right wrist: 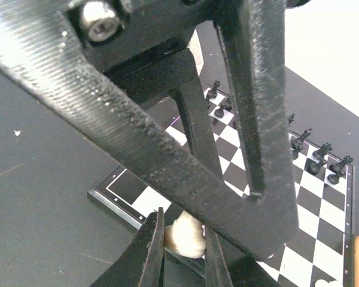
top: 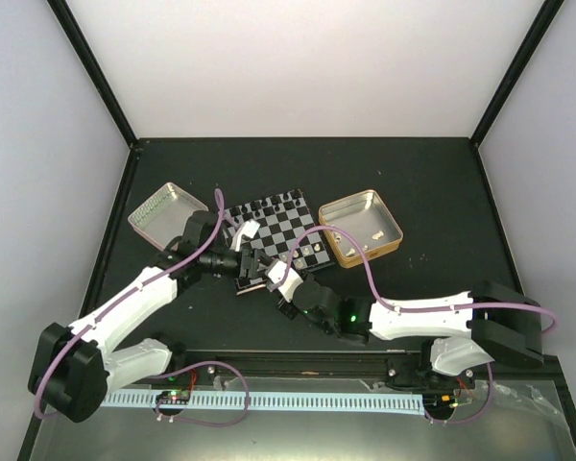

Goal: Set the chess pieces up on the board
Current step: Place the chess piece on the chessboard.

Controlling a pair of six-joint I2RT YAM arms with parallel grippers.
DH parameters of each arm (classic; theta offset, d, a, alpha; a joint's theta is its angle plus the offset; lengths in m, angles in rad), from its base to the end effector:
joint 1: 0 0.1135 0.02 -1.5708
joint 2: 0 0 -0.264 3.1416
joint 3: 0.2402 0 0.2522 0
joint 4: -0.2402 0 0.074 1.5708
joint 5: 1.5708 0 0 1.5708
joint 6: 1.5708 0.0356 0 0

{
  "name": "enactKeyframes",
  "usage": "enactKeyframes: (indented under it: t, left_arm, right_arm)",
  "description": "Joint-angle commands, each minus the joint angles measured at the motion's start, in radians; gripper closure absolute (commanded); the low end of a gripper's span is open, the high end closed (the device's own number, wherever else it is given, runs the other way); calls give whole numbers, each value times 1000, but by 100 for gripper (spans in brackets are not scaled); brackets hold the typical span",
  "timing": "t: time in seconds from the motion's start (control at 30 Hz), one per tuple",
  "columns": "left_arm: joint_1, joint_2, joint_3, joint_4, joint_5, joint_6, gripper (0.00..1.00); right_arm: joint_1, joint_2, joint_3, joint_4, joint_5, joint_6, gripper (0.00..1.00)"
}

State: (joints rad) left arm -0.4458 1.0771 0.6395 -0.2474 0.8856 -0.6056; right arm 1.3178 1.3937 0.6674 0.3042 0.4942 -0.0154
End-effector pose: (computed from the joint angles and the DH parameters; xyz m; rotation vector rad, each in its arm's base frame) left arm 0.1839 -0.1184 0.2354 0.3405 2.3925 -1.5283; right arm 0.0896 0.2790 0.2124 -0.9468 1.7136 0.3702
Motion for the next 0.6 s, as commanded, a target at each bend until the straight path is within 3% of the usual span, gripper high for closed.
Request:
enactKeyframes:
  t: [0.0,0.43,0.5,0.57]
  left_arm:
    - [8,15,43,-30,32,22,56]
    - [9,31,45,-31,46,47,96]
    - [9,28,45,-34,35,52,98]
    - [9,17,43,-43,-5,61,98]
  right_arm:
    - [3,-15,-12,63,71,-14,97]
    - [2,-8,-17,62,80,-12,95]
    - [2,-4,-12,51,82,-4,90]
    - [1,0,-2,24,87,26,77]
